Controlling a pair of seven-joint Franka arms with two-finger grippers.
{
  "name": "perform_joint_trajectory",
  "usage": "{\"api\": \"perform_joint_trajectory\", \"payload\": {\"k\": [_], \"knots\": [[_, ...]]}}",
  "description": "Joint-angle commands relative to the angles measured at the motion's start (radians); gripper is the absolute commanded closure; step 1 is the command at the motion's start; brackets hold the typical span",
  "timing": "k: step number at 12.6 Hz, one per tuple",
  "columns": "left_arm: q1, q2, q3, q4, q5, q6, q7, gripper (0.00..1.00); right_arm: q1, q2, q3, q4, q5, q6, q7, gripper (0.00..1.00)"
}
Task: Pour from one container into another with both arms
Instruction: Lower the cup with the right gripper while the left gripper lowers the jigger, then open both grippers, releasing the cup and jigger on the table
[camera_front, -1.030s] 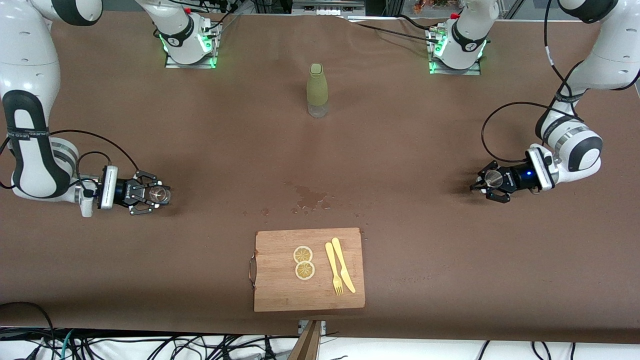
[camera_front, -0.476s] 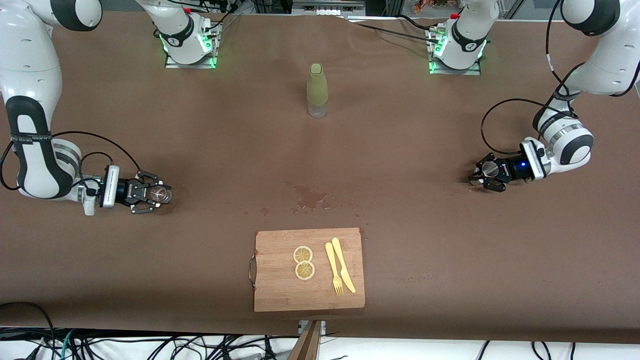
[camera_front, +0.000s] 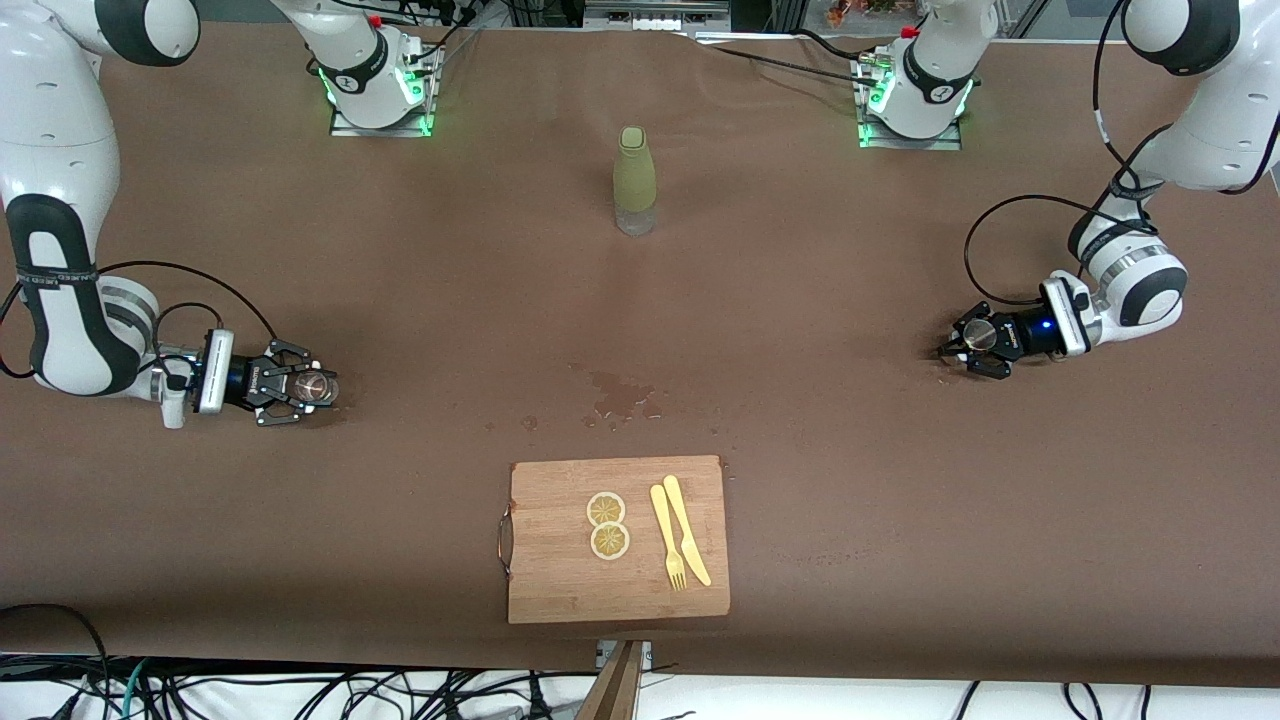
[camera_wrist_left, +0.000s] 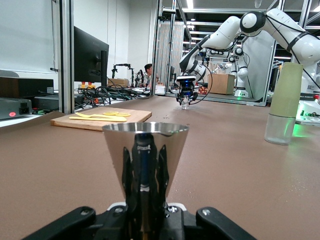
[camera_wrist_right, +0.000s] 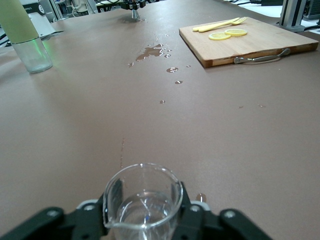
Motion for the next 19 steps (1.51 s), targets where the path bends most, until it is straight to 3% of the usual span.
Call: {"api": "perform_joint_trajectory", "payload": {"k": [1, 5, 6, 7, 8, 9, 11, 19], "knots": [[0.009, 0.01, 0.001, -0.014, 0.026, -0.001, 0.082, 1.0, -0.014, 0.003, 0.007, 0.007, 0.014, -0.014, -0.011, 0.01], [0.007, 0.018, 0.001, -0.025, 0.029, 0.02, 0.082, 0.97, -0.014, -0.005, -0.027, 0.008, 0.001, -0.023, -0.003, 0.01], [0.007, 0.018, 0.001, -0.025, 0.026, 0.02, 0.082, 0.8, -0.012, -0.005, -0.047, 0.008, -0.007, -0.043, -0.003, 0.01], [0.007, 0.018, 0.001, -0.025, 0.026, 0.02, 0.082, 0.77, -0.012, -0.006, -0.064, 0.008, -0.027, -0.066, -0.003, 0.01], [0.007, 0.016, 0.003, -0.025, 0.029, 0.02, 0.082, 0.57, -0.012, -0.016, -0.087, 0.008, -0.045, -0.081, 0.0, 0.01], [0.007, 0.016, 0.004, -0.025, 0.029, 0.016, 0.091, 0.02, -0.012, -0.029, -0.104, 0.008, -0.064, -0.097, 0.001, 0.01], [0.007, 0.009, 0.009, -0.023, 0.029, 0.011, 0.099, 0.0, -0.01, -0.093, -0.116, 0.005, -0.14, -0.098, 0.071, 0.01], [0.034, -0.08, 0.093, 0.016, 0.214, -0.001, -0.068, 0.0, 0.084, -0.428, -0.095, -0.013, -0.55, -0.08, 0.839, 0.01]]}}
